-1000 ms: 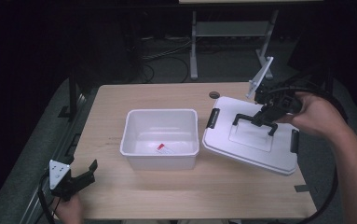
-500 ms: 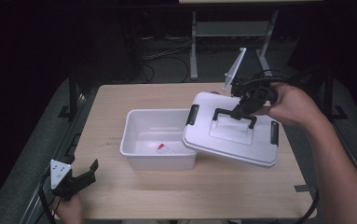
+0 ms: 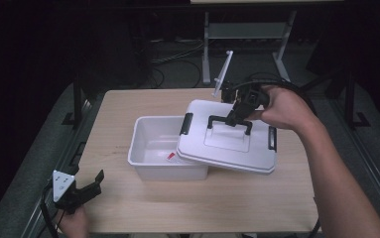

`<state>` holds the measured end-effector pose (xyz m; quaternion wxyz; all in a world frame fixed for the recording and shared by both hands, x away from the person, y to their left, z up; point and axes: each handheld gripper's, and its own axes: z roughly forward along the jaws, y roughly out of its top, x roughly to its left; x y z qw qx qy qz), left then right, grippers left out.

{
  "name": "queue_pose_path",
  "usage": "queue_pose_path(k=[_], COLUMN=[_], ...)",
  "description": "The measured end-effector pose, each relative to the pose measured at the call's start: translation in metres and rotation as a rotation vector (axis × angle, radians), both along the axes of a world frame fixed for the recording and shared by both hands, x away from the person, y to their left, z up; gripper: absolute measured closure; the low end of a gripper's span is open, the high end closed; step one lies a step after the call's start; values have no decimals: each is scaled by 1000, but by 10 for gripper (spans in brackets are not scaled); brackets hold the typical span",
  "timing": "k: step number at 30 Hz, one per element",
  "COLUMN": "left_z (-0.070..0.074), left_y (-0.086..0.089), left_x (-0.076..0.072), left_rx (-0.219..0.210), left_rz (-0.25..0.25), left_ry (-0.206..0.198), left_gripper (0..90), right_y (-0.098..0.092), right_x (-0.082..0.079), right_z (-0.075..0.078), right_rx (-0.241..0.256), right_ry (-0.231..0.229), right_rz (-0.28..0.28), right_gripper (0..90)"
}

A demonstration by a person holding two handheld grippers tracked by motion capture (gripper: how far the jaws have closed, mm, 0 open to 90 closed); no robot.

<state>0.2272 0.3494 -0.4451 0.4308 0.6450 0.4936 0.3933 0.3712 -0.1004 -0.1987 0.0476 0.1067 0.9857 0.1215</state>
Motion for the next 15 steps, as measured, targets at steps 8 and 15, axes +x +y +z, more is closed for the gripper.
queue_pose_path(k=[8,15], left_z=[0,-1], left_y=[-1,-1], left_x=[0,2], left_rx=[2,-3], left_rz=[-2,-6], left_ry=[1,5], left_gripper=[138,138], right_y=[23,39], right_x=[5,10], right_z=[-5,-9], right_rx=[1,3], right_ry=[10,13], right_rz=[34,52], right_gripper=[845,845])
